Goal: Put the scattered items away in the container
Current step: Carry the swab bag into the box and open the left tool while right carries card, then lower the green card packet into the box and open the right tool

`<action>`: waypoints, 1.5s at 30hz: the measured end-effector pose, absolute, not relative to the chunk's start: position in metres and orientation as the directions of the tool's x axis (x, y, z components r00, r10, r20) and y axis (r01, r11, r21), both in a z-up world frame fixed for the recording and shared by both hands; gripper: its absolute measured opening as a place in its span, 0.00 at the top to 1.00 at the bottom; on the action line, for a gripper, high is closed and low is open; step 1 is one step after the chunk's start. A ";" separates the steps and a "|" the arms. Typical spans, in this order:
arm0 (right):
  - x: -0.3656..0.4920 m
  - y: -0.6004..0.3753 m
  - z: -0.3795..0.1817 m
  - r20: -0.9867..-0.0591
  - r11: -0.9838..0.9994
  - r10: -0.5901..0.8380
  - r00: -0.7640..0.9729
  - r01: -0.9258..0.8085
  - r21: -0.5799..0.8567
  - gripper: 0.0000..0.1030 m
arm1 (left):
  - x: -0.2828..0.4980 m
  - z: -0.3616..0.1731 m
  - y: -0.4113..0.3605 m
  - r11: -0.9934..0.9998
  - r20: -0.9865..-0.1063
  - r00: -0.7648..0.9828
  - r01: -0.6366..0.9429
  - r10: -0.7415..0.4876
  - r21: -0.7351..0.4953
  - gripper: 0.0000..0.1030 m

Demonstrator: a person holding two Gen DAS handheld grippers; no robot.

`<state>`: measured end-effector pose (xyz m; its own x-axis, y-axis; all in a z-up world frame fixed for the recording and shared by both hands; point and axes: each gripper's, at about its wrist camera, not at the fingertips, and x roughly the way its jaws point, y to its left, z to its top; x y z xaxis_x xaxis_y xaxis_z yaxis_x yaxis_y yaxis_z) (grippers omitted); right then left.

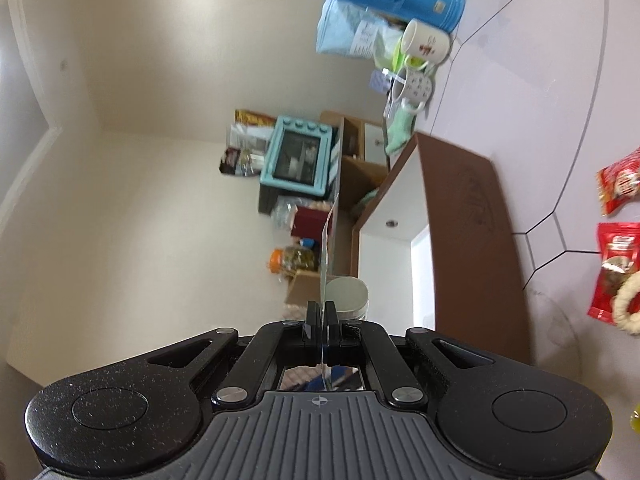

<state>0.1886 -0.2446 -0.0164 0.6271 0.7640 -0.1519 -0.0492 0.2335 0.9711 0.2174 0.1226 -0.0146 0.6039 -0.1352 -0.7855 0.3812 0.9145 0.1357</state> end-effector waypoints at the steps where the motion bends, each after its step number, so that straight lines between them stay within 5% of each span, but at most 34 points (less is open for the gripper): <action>1: 0.192 -0.238 -0.015 -0.167 0.253 0.770 0.617 -0.055 0.966 1.00 | 0.217 -0.013 0.126 0.916 -0.786 0.604 0.378 -0.136 0.131 0.42; 12: 0.248 -0.151 0.001 -0.462 0.630 0.725 0.511 -0.221 0.745 1.00 | 0.223 0.005 0.168 0.936 -0.780 0.604 0.344 -0.166 0.067 0.39; 20: 0.273 -0.105 -0.014 -0.602 0.771 0.629 0.493 -0.293 0.566 1.00 | 0.237 0.004 0.178 0.937 -0.781 0.589 0.349 -0.207 0.015 0.38; 27: 0.277 -0.060 -0.029 -0.724 0.867 0.458 0.515 -0.439 0.235 1.00 | 0.250 0.000 0.187 0.941 -0.785 0.581 0.338 -0.213 -0.005 0.38; 30: 0.271 -0.047 -0.033 -0.740 0.840 0.478 0.474 -0.494 0.225 0.99 | 0.252 -0.003 0.189 0.943 -0.788 0.578 0.332 -0.213 -0.011 0.36; 31: 0.267 -0.043 -0.034 -0.745 0.835 0.476 0.468 -0.506 0.215 0.80 | 0.253 -0.003 0.190 0.944 -0.789 0.576 0.331 -0.213 -0.013 0.36; 32: 0.263 -0.040 -0.035 -0.750 0.830 0.473 0.462 -0.518 0.205 0.36 | 0.252 -0.004 0.190 0.944 -0.790 0.574 0.331 -0.214 -0.016 0.36; 34: 0.252 -0.040 -0.034 -0.727 0.822 0.500 0.471 -0.524 0.226 0.06 | 0.252 -0.005 0.190 0.944 -0.791 0.571 0.331 -0.218 -0.021 0.35; 45: 0.215 -0.080 -0.007 -0.692 0.839 0.540 0.479 -0.371 0.398 0.06 | 0.233 -0.002 0.180 0.938 -0.793 0.561 0.344 -0.237 -0.036 0.30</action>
<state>0.2149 -0.0795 -0.0068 0.4792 0.5404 -0.6916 -0.3714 0.8388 0.3981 0.2335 0.1795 -0.0020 0.5609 -0.2366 -0.7934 0.3442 0.9382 -0.0365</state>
